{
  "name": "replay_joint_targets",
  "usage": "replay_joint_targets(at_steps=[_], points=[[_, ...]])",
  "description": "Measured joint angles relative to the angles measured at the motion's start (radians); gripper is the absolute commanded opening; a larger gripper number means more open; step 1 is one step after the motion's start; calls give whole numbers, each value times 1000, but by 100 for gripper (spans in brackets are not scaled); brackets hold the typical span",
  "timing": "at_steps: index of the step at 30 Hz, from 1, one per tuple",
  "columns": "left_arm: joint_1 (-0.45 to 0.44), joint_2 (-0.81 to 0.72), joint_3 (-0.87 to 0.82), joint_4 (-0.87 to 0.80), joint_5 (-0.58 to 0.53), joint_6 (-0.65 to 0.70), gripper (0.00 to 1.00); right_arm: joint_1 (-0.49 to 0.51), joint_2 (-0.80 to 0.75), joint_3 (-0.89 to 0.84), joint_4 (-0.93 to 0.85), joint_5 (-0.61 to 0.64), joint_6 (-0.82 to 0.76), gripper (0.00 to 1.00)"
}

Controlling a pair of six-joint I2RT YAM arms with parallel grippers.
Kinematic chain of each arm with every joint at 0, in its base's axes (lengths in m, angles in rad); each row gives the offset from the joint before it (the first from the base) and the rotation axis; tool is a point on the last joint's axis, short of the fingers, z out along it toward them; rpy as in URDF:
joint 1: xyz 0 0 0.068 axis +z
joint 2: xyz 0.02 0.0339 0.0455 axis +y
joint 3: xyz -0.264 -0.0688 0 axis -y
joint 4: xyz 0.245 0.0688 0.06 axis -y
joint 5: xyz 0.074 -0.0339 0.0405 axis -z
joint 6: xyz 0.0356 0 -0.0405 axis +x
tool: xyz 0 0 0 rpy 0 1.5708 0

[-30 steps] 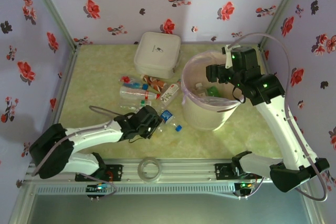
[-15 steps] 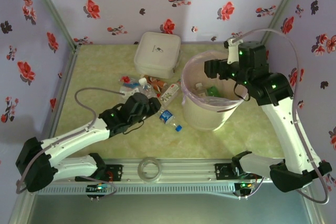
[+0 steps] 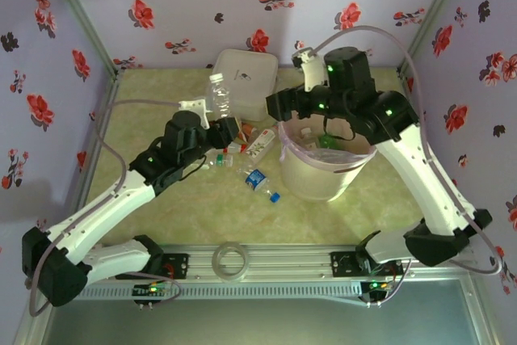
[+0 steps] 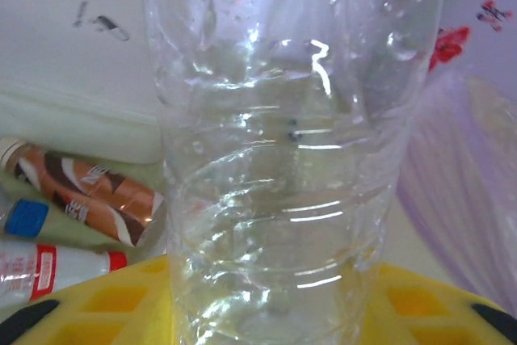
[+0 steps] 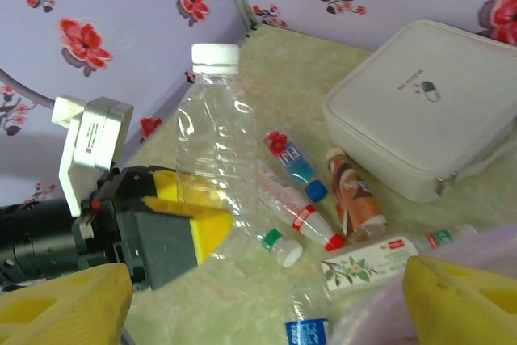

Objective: Put the plastic bottles in the bin

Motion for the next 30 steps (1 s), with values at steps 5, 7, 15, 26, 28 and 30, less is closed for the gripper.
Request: replay_joint_targets(at_steps=[5,7,15,26,28,30], points=[[0,-7,0,47,87,72,8,31,57,38,27,-40,20,91],[0,-7,0,63,126,86,8,44,79,42,44,-61,26,91],[-14,-7,0,137,225,105,8,53,154,42,97,-125,70,88],[-35,-16,-2,160,258,122,12,51,216,42,139,-192,116,64],[-35,-16,-5,160,258,122,18,52,216,42,140,-196,121,59],[-35,-16,-5,161,258,122,26,51,216,42,140,-199,120,55]])
